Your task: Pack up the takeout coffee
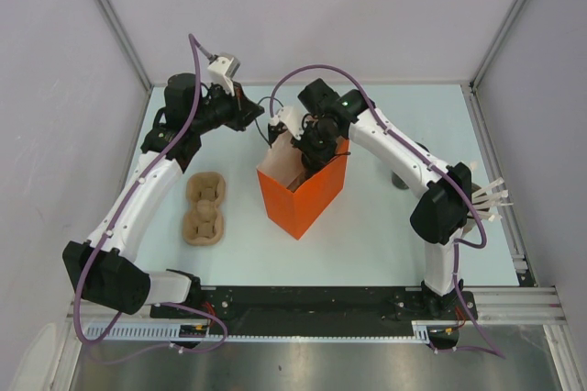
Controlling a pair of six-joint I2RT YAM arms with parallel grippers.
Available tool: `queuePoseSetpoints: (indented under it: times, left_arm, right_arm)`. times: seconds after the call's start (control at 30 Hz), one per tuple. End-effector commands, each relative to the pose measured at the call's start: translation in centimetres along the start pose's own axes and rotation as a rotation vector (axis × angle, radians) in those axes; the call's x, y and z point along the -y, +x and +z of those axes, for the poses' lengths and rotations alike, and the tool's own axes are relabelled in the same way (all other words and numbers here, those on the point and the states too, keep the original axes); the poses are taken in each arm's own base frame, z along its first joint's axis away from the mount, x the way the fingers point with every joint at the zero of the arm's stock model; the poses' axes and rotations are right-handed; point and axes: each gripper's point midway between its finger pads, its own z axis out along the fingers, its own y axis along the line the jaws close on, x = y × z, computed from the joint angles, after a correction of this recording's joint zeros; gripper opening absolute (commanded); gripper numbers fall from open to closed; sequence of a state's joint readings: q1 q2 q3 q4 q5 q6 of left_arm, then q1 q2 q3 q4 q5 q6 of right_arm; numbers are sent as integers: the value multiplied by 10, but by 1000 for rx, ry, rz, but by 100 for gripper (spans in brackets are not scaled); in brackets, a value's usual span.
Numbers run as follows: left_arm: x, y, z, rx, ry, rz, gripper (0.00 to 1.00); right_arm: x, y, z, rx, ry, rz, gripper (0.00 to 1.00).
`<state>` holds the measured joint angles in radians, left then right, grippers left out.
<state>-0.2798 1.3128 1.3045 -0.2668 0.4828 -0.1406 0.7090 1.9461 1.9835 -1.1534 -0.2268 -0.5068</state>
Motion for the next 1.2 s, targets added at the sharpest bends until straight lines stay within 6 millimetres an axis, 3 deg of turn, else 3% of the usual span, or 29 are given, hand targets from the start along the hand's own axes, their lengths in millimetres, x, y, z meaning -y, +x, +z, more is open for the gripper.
queuePoseSetpoints:
  times: [0.0,1.17]
  left_arm:
    - [4,-10,0,31,3,-4,1]
    - [1,-10,0,32,-11,-2,1]
  right_arm:
    - [-2,-9,-16,55,9,-17,0]
    - [-6,-4,-6,31,-18,-31,0]
